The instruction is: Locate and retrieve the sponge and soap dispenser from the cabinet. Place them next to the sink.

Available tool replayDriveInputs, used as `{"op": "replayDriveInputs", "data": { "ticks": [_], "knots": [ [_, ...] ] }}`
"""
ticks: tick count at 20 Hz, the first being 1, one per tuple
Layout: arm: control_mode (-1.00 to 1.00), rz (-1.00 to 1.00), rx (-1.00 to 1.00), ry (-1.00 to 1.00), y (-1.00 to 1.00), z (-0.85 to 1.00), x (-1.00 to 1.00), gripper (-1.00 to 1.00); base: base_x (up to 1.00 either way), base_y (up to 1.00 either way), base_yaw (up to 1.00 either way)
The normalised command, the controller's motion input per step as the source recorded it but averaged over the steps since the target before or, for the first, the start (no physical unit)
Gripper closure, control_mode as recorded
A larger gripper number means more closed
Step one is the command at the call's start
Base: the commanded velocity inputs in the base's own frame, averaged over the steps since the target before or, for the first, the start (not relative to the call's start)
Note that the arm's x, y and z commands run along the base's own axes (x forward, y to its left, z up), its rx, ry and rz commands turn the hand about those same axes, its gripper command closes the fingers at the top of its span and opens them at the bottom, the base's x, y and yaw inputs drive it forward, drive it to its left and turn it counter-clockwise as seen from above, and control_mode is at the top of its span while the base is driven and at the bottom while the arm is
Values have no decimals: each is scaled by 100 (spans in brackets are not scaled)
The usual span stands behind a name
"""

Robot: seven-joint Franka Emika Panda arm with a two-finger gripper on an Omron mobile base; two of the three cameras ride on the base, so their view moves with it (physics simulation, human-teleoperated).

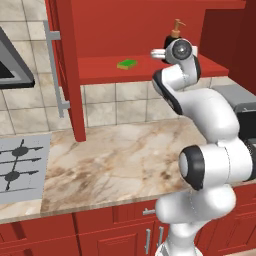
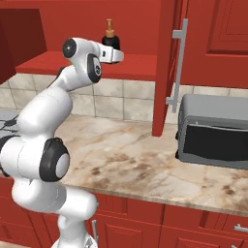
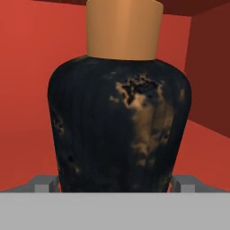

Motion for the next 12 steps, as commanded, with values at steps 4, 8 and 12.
{"op": "replayDriveInputs", "data": {
  "ticks": [4,8,12],
  "knots": [
    [-100,0,0,1,12,15,-89,100,0,0,0],
    [-100,0,0,2,14,14,-99,100,0,0,0],
    [-100,0,0,0,13,12,-100,100,0,0,0]
  ]
}}
